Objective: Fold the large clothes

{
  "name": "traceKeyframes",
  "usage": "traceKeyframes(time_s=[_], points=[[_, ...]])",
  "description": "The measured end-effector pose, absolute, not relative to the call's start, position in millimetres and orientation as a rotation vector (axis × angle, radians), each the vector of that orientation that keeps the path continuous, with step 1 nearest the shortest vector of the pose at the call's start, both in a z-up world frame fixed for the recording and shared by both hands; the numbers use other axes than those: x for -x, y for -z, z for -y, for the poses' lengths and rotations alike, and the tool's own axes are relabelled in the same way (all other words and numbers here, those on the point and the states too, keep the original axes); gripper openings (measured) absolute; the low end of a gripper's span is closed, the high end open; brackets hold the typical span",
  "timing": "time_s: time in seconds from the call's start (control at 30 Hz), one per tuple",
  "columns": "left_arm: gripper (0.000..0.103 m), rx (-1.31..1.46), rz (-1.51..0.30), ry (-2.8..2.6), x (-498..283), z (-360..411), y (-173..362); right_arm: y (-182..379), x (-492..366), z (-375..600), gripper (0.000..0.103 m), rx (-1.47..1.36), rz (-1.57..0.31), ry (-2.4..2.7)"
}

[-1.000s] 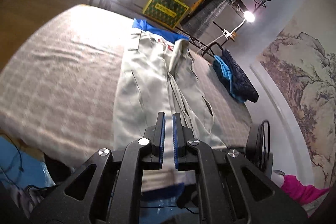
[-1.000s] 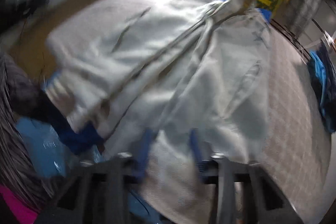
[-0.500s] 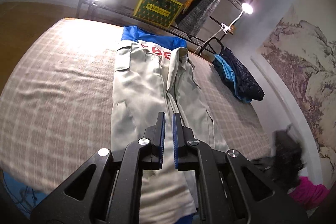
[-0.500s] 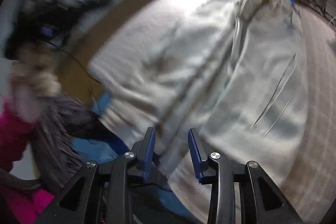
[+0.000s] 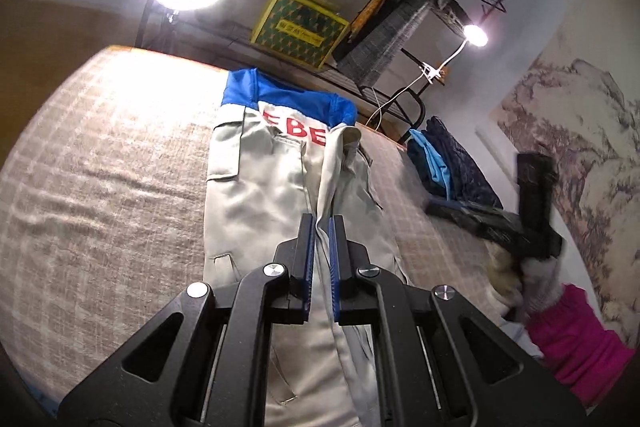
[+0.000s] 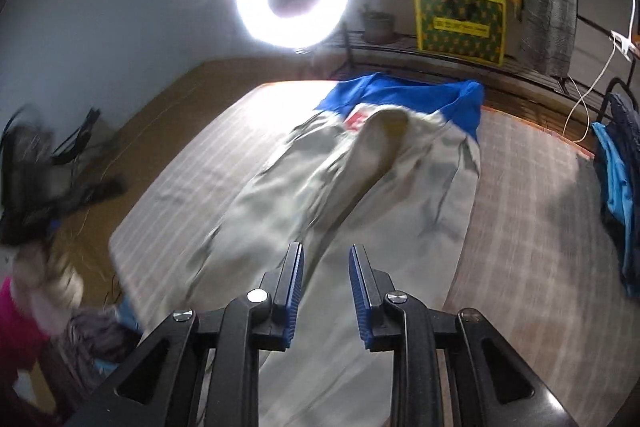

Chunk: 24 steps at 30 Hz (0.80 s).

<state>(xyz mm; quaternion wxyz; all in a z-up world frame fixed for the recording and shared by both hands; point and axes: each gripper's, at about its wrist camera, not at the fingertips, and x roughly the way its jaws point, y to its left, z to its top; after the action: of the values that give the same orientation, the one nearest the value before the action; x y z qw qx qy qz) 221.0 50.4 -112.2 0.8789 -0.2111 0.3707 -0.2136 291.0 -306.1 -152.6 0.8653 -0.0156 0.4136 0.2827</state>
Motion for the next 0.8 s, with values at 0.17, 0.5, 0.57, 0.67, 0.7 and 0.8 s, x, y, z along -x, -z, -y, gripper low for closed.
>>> traceKeyframes(time_s=[0.17,0.5,0.57,0.67,0.7,0.8], points=[[0.003,0.428,-0.777,0.453,-231,-47,111,179,-360,294,0.024,0.024,-0.893,-0.53],[0.003,0.417,-0.788,0.45,-244,-44,110,229,-464,232,0.023,-0.042,-0.943,-0.531],[0.003,0.415,-0.79,0.447,-243,-44,110,241,-477,217,0.021,-0.03,-0.972,-0.515],[0.003,0.388,-0.79,0.432,-242,-45,110,258,-485,202,0.02,-0.008,-0.997,-0.492],[0.003,0.38,-0.79,0.426,-242,-45,111,259,-485,201,0.02,-0.004,-0.99,-0.489],[0.003,0.383,-0.803,0.413,-241,-48,115,253,-484,208,0.02,-0.043,-1.002,-0.497]])
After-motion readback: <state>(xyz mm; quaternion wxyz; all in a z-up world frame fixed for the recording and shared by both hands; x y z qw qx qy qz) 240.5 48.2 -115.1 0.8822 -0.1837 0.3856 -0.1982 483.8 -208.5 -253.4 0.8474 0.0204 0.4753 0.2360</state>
